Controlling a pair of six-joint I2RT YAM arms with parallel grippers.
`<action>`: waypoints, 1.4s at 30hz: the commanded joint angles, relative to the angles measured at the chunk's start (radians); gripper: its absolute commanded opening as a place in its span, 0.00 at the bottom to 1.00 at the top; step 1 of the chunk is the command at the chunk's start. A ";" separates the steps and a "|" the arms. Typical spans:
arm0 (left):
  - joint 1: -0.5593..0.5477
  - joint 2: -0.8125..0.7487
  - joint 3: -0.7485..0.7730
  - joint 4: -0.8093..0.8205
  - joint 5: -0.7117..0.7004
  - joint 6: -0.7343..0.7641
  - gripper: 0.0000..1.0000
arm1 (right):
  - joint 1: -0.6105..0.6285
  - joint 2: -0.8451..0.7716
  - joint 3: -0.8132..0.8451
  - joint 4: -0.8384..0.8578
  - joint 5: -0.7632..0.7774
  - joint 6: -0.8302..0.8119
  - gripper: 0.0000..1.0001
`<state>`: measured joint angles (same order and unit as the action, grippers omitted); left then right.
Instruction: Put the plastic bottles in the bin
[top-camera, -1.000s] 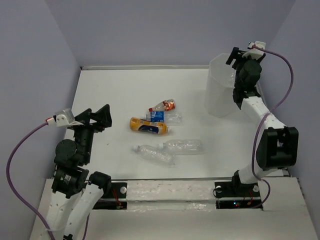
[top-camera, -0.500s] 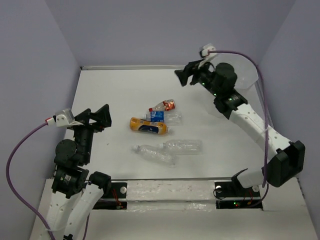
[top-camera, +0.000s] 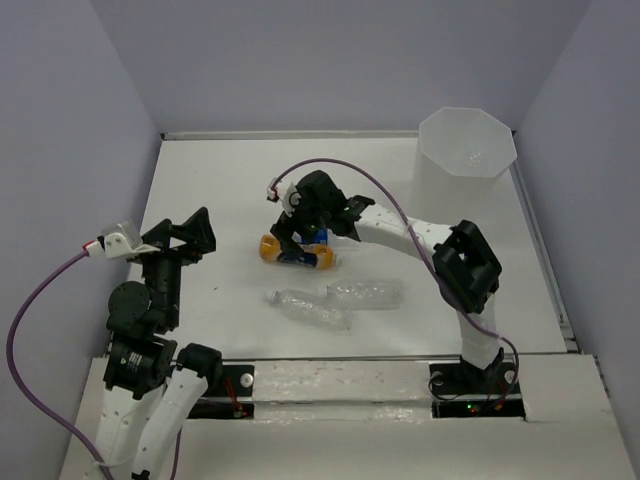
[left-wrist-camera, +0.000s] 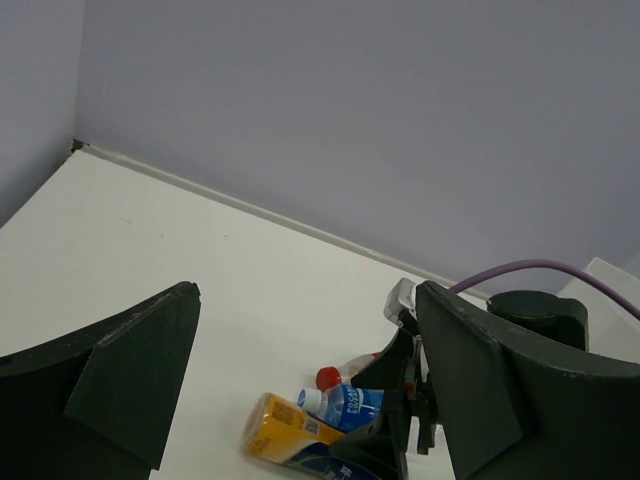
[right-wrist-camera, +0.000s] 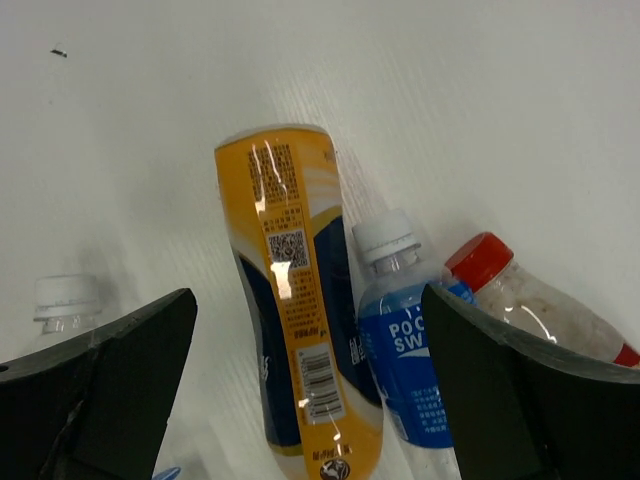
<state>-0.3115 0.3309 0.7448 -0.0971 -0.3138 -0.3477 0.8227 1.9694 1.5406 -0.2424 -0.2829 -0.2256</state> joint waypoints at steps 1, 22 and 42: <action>0.009 -0.010 0.011 0.033 -0.005 0.019 0.99 | 0.027 0.061 0.153 -0.069 -0.006 -0.073 0.99; 0.006 -0.026 0.008 0.034 0.016 0.013 0.99 | 0.151 0.272 0.335 -0.164 0.090 -0.126 0.79; 0.003 -0.020 0.008 0.033 0.012 0.006 0.99 | 0.161 0.232 0.339 -0.013 0.125 -0.143 0.58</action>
<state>-0.3065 0.3157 0.7448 -0.0975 -0.3073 -0.3462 0.9760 2.3325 1.8950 -0.3904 -0.1730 -0.3687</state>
